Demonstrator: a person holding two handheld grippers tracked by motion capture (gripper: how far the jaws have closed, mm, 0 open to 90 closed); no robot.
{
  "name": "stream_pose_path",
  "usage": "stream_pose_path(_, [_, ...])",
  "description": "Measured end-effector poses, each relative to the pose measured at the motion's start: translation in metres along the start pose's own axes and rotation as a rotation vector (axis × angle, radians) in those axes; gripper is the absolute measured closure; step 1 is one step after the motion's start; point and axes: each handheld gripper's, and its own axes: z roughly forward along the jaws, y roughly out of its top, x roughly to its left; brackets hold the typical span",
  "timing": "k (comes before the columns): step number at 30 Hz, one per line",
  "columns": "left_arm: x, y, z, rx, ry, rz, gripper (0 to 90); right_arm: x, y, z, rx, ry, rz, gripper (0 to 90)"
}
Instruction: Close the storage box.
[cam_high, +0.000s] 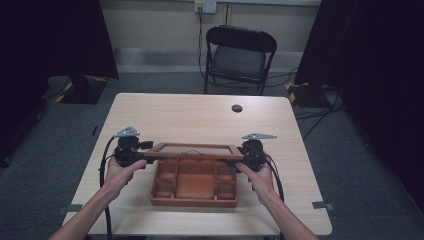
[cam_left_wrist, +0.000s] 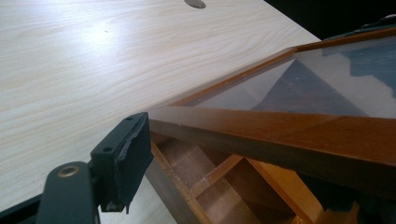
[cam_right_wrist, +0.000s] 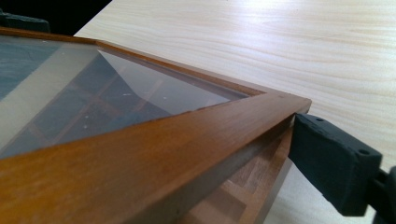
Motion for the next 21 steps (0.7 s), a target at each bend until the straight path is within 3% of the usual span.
stream_pose_path(5, [-0.003,-0.005,-0.005,0.01,-0.003,0.018,22.1,-0.002,-0.006,-0.006,0.019,0.022,0.002,22.3])
stream_pose_path(13, [-0.002,-0.011,-0.004,0.013,-0.008,0.009,20.6,-0.008,-0.014,-0.014,0.057,0.032,0.022,22.8])
stream_pose_path(16, [-0.002,-0.012,-0.004,0.011,-0.008,0.009,20.0,-0.014,-0.017,-0.021,0.061,0.014,0.026,25.2])
stream_pose_path(19, [-0.002,-0.012,-0.004,0.014,-0.005,0.016,20.1,-0.022,-0.018,-0.026,0.081,-0.022,0.058,27.8])
stream_pose_path(21, [-0.002,-0.013,-0.004,0.013,-0.006,0.017,20.3,-0.029,-0.017,-0.029,0.076,-0.022,0.074,29.7])
